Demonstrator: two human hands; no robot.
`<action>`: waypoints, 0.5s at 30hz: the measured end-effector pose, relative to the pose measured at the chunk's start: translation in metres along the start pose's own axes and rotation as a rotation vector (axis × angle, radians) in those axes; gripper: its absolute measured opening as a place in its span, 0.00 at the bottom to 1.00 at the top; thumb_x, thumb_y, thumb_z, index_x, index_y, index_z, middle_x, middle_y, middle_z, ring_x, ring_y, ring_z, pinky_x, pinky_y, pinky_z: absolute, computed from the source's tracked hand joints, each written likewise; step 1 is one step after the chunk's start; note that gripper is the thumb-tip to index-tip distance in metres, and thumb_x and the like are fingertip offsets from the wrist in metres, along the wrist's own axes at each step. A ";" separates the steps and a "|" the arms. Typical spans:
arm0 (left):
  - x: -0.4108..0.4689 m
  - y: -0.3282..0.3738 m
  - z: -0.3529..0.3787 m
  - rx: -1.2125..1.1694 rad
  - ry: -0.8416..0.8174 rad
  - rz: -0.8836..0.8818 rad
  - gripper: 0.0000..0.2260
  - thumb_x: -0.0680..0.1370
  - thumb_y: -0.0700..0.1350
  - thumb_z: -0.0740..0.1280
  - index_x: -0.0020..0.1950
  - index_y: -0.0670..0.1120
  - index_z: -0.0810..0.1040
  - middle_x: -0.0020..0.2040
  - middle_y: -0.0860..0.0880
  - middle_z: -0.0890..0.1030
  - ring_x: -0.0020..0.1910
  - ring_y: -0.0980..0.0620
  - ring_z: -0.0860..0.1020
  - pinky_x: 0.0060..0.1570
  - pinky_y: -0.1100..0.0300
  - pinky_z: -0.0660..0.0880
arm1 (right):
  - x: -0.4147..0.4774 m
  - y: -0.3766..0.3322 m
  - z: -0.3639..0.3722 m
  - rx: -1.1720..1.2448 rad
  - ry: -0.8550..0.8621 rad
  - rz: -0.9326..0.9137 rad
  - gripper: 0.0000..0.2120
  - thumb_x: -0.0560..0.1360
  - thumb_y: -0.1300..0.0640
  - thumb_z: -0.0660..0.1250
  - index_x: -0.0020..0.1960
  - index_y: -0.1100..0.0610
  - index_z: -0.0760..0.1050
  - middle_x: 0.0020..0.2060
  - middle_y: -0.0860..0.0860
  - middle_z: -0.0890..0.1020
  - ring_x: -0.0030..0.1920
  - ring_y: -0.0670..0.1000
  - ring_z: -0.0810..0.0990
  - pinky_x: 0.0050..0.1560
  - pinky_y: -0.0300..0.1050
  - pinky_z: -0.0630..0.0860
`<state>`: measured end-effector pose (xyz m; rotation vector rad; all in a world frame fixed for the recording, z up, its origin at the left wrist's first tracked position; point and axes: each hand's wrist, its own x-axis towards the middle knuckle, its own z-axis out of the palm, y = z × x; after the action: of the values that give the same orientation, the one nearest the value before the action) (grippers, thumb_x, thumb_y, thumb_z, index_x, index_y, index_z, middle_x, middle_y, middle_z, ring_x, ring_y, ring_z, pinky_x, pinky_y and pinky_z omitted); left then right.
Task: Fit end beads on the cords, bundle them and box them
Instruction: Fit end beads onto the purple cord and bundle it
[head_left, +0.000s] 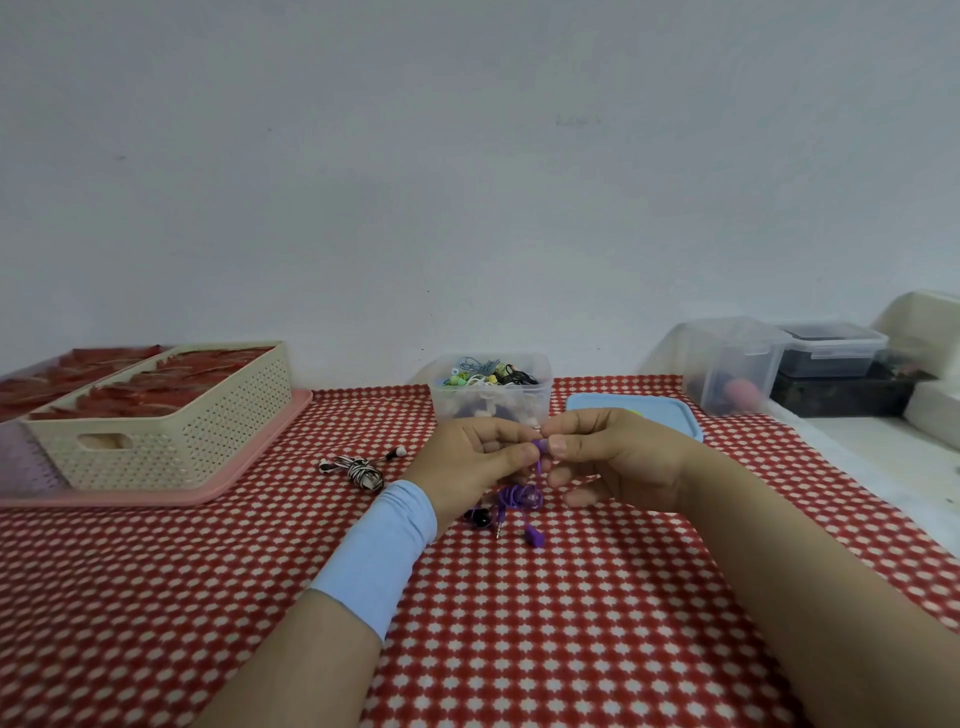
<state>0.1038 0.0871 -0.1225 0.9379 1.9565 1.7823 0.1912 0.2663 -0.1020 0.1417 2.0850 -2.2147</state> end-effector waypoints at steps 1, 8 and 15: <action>0.000 0.000 0.000 0.005 -0.007 0.000 0.07 0.75 0.37 0.72 0.50 0.46 0.84 0.44 0.47 0.87 0.44 0.52 0.84 0.52 0.55 0.80 | 0.000 0.000 0.001 -0.025 0.004 0.002 0.13 0.67 0.58 0.73 0.51 0.58 0.83 0.38 0.52 0.85 0.36 0.47 0.84 0.32 0.41 0.82; 0.003 0.000 -0.001 0.168 0.109 0.028 0.05 0.75 0.40 0.72 0.50 0.48 0.85 0.44 0.52 0.86 0.43 0.58 0.84 0.47 0.66 0.79 | 0.003 0.001 0.001 -0.222 0.150 -0.087 0.13 0.71 0.53 0.75 0.54 0.54 0.85 0.45 0.51 0.87 0.36 0.48 0.82 0.30 0.40 0.75; 0.006 -0.009 -0.002 0.676 0.120 0.003 0.05 0.75 0.53 0.73 0.47 0.53 0.84 0.40 0.58 0.83 0.41 0.61 0.81 0.44 0.65 0.78 | 0.002 0.002 -0.020 -0.687 0.373 -0.138 0.05 0.77 0.57 0.73 0.43 0.52 0.86 0.32 0.42 0.85 0.30 0.41 0.78 0.32 0.32 0.74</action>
<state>0.0954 0.0896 -0.1299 1.0311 2.7028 1.1935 0.1891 0.2864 -0.1050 0.3826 3.0021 -1.4777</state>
